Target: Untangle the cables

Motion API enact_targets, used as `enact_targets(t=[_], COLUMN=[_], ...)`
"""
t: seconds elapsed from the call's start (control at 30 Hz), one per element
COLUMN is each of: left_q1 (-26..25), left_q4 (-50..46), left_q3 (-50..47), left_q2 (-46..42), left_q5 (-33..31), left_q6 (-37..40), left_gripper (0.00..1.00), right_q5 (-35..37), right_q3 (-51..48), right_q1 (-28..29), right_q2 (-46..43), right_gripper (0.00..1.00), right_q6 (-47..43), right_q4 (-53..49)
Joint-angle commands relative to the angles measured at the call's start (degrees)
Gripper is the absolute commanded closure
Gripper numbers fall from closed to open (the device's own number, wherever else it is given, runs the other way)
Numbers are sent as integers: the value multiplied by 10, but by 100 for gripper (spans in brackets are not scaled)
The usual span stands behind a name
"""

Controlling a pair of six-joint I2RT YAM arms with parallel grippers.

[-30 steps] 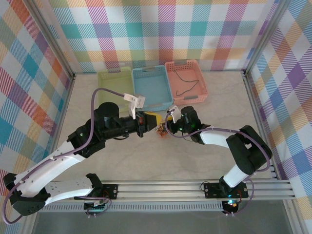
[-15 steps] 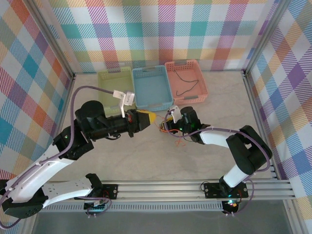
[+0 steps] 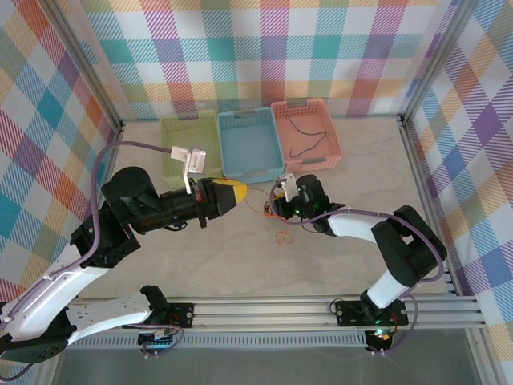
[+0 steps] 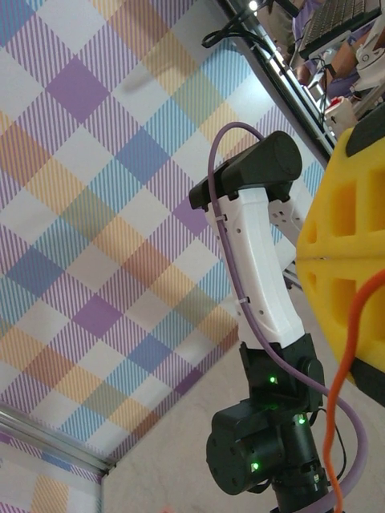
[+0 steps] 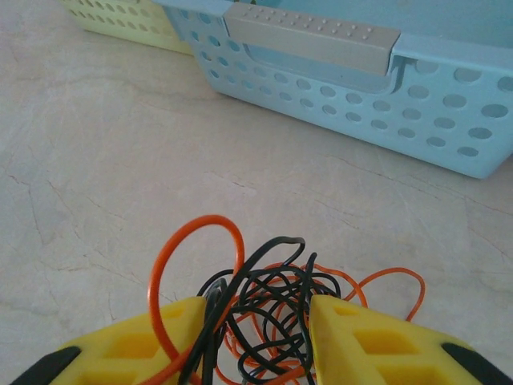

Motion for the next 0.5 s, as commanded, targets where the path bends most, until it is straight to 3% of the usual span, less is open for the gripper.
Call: enact_targets(t=[0.0,0.1,0.27,0.47], left_q1=[-5,-5,-5,-5], left_q4=[13,7,0,5], left_q3=[16,11,1,9], left_q2=[-16,-16,-12,2], left_q5=[16,7,-5,25], left_q6=[-13,-10,-6,-23], left_gripper=[100,100,100,100], right_q5=[-12,-67,-146,-196], right_q3=[11,-17,-95,-129], right_q1=[-4,-4,-2,1], right_q2=[3,-20,-58,-65], right_gripper=[61,59,50,43], right_q6=[8,0,4,5], right_q4=[0,59,243,342])
